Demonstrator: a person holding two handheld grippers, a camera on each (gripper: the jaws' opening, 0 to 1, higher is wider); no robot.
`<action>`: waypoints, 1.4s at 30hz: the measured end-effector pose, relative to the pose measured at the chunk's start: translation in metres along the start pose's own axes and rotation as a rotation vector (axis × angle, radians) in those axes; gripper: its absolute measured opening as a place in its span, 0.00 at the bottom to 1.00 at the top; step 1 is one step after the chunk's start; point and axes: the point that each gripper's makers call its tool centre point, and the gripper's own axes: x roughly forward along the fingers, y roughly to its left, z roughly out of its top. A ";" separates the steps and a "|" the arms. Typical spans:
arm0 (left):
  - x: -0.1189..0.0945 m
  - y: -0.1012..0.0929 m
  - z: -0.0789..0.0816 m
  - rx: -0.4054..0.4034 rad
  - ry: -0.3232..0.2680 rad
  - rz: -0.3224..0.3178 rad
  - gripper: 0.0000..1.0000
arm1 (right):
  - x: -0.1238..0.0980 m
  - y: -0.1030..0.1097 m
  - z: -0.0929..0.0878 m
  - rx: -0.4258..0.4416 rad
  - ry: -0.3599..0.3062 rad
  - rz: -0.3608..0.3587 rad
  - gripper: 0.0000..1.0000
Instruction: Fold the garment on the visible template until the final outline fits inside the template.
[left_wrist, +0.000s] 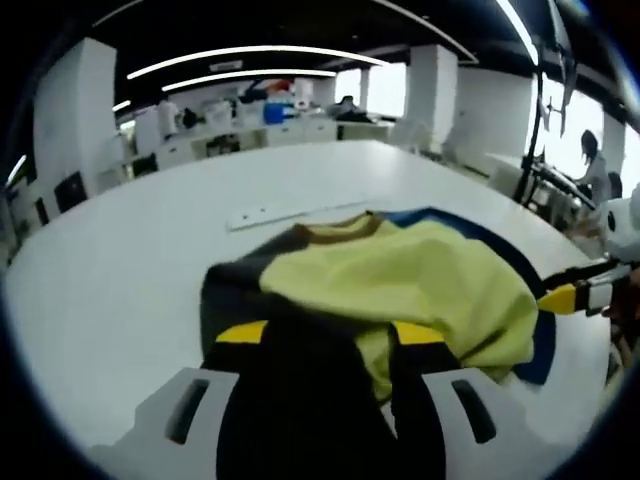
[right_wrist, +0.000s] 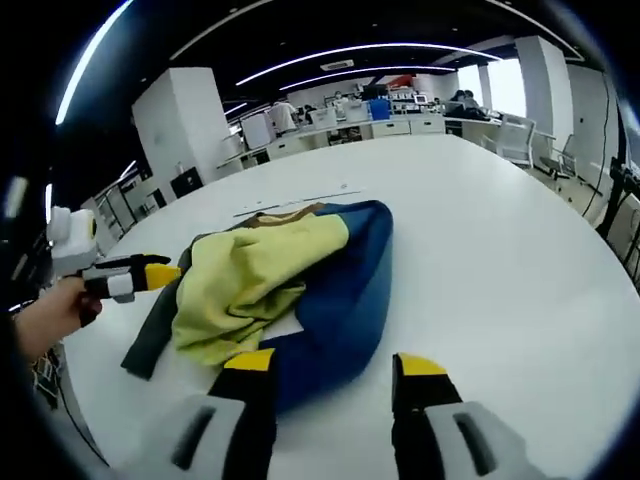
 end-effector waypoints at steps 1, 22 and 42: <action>0.003 0.001 -0.003 -0.001 0.012 0.013 0.38 | 0.001 -0.001 -0.002 -0.001 0.001 -0.009 0.38; -0.003 0.014 -0.016 0.024 0.068 0.044 0.00 | -0.010 -0.009 0.003 -0.118 -0.032 -0.038 0.00; -0.038 0.089 -0.016 0.032 0.110 0.122 0.00 | -0.017 -0.072 0.054 -0.135 -0.010 -0.047 0.00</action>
